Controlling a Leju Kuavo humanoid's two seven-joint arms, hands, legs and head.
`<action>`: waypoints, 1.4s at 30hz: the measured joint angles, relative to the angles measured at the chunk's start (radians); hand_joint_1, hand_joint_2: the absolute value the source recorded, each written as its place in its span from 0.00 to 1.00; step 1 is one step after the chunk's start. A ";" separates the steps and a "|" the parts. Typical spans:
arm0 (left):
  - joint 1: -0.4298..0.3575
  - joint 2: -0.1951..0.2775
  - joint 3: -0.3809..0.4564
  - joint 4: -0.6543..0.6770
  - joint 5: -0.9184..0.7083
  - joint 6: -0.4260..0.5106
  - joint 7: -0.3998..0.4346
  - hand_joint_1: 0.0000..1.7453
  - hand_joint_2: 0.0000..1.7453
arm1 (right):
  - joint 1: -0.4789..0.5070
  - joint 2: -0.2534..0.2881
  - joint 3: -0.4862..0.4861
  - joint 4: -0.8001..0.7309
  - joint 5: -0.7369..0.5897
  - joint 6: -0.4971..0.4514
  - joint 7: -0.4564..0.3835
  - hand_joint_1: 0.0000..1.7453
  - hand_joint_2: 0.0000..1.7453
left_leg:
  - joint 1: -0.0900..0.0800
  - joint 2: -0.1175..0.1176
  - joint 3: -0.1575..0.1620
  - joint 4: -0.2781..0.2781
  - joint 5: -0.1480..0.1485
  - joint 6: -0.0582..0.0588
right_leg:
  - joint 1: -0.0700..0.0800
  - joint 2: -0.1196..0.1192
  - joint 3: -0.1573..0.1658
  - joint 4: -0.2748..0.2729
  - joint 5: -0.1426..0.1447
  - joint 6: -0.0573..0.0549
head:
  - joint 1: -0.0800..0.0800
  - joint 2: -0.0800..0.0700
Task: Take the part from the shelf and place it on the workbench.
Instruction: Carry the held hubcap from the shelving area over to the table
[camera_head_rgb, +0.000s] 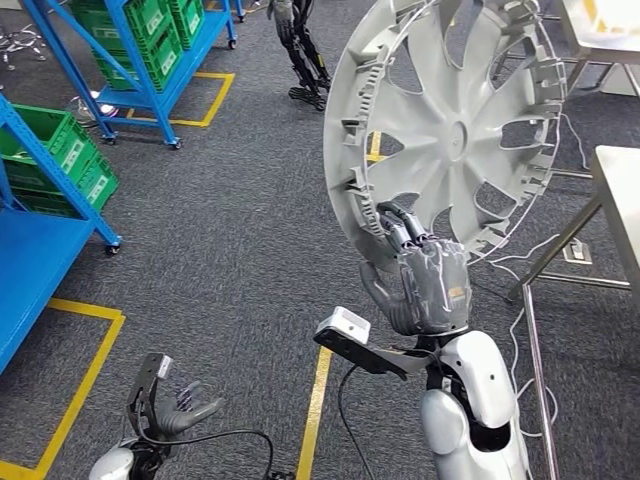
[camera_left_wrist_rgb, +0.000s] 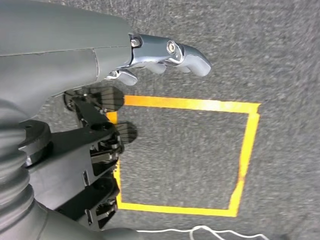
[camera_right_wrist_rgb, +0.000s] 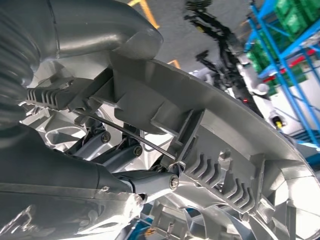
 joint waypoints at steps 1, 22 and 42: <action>0.000 0.000 -0.001 0.000 0.000 0.000 0.000 0.00 1.00 | 0.000 0.000 -0.001 0.000 0.000 0.000 0.000 1.00 1.00 | 0.001 -0.005 0.033 -0.036 0.026 -0.001 | -0.002 0.012 -0.017 0.002 0.012 0.004 | 0.000 0.000; -0.054 0.001 0.016 0.062 -0.066 0.090 -0.029 0.00 1.00 | 0.006 0.002 -0.009 -0.010 -0.027 0.005 -0.020 1.00 1.00 | 0.003 0.107 0.132 -0.258 0.080 0.003 | -0.002 -0.098 0.023 0.034 -0.064 0.034 | 0.008 0.000; -0.385 0.125 0.133 0.645 -0.105 0.262 -0.159 0.00 1.00 | -0.023 0.006 0.044 -0.003 -0.060 0.017 -0.009 1.00 1.00 | 0.012 -0.024 0.093 -0.259 0.099 0.018 | -0.006 -0.017 -0.068 0.220 -0.110 0.041 | 0.013 -0.001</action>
